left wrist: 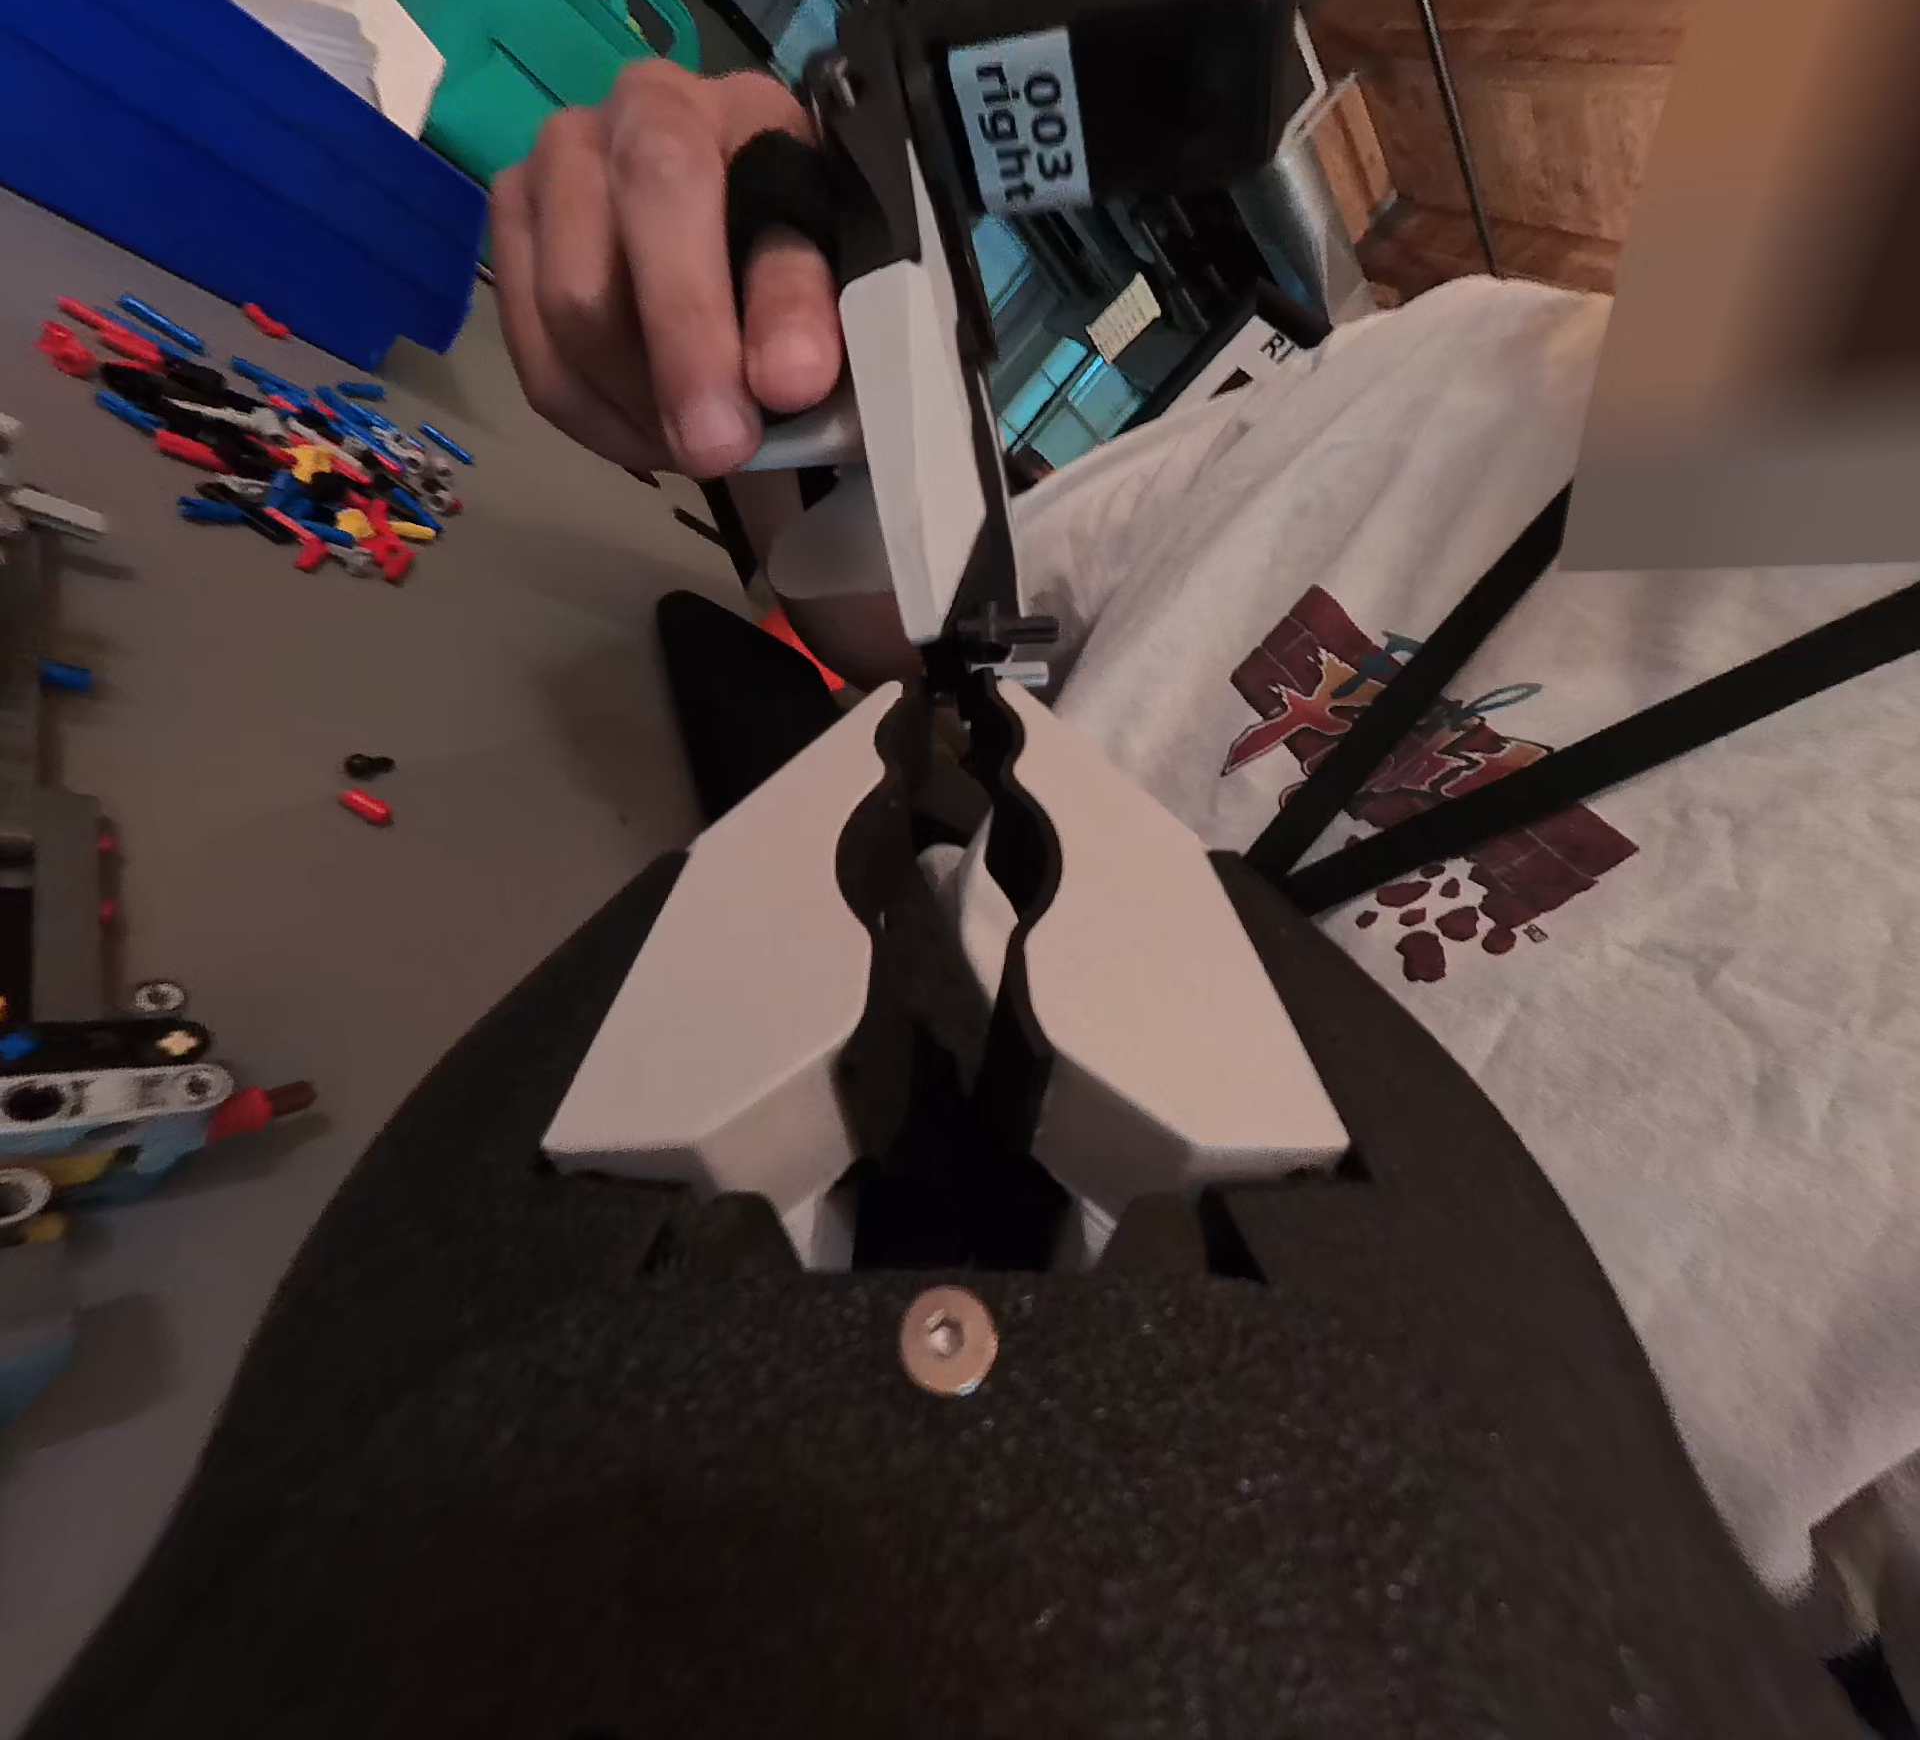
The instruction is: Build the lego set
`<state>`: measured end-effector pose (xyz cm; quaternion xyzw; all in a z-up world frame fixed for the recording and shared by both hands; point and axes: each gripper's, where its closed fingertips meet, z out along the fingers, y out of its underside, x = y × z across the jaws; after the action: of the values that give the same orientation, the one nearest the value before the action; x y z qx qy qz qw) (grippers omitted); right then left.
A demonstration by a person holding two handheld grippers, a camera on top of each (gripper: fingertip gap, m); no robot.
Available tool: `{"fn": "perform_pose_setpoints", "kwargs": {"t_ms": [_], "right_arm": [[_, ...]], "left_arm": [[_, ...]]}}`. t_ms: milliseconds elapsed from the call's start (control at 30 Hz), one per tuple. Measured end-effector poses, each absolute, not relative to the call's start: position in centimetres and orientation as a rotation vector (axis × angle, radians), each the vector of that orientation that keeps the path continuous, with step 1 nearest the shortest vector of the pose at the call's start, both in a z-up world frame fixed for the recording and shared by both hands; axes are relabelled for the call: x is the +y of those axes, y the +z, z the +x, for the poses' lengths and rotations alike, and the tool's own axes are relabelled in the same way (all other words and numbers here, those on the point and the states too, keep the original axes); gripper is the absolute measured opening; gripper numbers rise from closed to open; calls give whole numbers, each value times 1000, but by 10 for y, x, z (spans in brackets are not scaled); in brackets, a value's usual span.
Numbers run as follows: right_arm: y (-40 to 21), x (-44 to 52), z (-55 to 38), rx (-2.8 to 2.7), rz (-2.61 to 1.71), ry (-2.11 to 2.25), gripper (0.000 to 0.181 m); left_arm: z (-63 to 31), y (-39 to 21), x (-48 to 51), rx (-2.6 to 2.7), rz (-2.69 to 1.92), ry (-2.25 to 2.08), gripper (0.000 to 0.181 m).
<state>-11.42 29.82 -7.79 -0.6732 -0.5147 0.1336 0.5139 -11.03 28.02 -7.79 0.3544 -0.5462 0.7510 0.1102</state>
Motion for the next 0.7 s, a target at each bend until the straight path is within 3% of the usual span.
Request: {"fn": "perform_pose_setpoints", "kwargs": {"t_ms": [433, 700], "right_arm": [[-80, 326, -95, -1020, -1615, 160, 23], [-106, 341, -73, -1058, -1775, -152, 23]], "left_arm": [[-87, -76, 307, -1428, 1234, 2309, 7], [-67, -102, 322, -1554, 1523, 2242, 6]]}}
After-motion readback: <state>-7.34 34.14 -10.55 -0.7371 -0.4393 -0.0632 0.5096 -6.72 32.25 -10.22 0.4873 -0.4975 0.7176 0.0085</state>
